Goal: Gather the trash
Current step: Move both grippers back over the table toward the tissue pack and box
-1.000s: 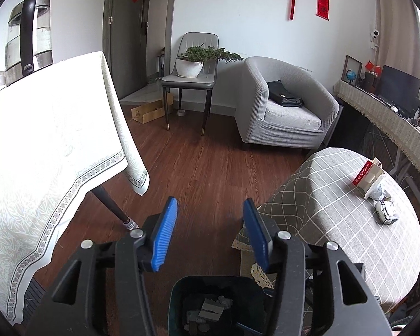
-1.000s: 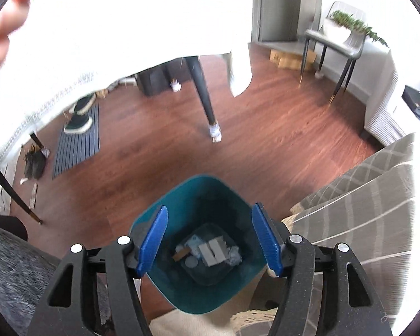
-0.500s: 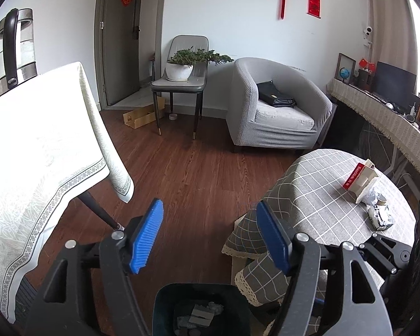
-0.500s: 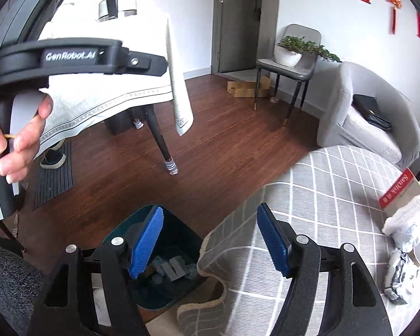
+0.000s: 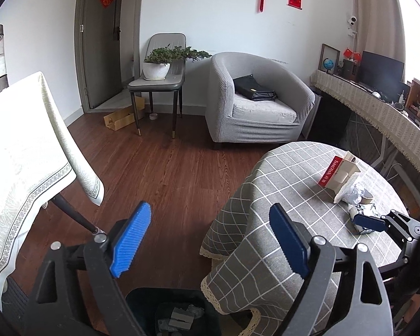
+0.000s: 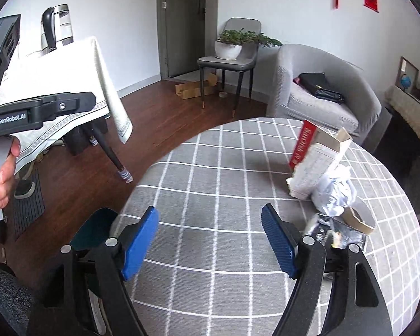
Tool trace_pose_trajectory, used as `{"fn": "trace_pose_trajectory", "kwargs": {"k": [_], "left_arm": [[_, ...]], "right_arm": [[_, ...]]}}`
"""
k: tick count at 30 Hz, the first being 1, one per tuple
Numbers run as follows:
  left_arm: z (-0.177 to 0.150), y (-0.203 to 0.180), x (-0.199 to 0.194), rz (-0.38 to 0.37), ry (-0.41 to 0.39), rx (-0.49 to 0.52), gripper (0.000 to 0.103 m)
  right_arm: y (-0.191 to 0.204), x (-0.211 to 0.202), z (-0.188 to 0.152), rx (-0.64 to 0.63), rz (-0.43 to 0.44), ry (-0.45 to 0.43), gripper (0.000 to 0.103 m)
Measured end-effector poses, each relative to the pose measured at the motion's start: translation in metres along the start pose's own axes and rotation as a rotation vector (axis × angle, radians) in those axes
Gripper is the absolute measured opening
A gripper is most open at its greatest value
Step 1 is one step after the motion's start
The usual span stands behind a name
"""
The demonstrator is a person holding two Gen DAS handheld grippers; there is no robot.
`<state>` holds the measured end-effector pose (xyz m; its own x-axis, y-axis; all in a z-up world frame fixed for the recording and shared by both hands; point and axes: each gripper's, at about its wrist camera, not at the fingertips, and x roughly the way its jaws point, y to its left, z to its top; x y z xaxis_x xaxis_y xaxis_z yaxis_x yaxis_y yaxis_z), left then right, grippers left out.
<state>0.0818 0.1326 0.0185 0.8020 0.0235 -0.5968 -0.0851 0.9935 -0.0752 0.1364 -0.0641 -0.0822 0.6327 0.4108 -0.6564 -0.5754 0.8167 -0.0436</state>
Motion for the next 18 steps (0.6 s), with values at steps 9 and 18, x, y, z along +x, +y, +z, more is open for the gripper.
{"fn": "trace_pose_trajectory", "kwargs": {"k": [9, 18], "left_arm": [[-0.001, -0.041, 0.012, -0.052, 0.015, 0.027, 0.090], [-0.001, -0.075, 0.022, -0.103, 0.024, 0.050, 0.090]], "right_arm": [[-0.055, -0.015, -0.019, 0.102, -0.168, -0.004, 0.089], [-0.094, -0.006, -0.035, 0.227, -0.229, 0.056, 0.091]]}}
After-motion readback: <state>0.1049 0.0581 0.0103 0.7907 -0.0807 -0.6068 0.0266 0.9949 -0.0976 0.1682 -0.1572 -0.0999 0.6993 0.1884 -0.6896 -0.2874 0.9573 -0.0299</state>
